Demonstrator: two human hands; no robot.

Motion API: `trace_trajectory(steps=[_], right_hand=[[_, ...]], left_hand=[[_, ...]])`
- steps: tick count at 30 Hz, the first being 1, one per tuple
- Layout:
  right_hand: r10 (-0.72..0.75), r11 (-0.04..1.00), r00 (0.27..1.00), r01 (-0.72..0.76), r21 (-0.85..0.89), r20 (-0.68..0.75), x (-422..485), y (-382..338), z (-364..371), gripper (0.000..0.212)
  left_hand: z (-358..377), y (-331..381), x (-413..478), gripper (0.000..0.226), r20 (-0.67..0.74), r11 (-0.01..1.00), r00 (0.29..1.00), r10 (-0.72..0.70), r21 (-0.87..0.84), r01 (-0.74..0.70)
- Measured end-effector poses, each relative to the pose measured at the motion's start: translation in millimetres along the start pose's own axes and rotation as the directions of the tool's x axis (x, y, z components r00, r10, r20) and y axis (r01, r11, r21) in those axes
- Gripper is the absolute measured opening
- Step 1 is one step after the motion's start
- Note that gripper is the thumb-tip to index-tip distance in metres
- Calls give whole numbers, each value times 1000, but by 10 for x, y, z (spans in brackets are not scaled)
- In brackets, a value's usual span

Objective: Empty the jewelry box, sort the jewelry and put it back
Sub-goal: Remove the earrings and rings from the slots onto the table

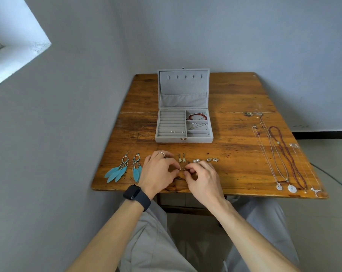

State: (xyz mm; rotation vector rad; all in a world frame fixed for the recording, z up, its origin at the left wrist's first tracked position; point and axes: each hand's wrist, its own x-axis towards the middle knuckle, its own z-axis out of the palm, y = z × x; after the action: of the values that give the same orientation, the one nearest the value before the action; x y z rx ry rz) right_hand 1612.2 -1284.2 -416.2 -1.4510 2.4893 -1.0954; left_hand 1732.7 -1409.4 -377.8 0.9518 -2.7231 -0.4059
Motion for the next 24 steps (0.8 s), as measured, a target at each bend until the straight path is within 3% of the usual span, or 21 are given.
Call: trace_trajectory(steps=[24], right_hand=[[-4, 1000, 998, 1, -29, -70, -12, -46, 70, 12]], left_hand=[[35, 38, -4, 15, -46, 995, 998, 49, 94, -45]])
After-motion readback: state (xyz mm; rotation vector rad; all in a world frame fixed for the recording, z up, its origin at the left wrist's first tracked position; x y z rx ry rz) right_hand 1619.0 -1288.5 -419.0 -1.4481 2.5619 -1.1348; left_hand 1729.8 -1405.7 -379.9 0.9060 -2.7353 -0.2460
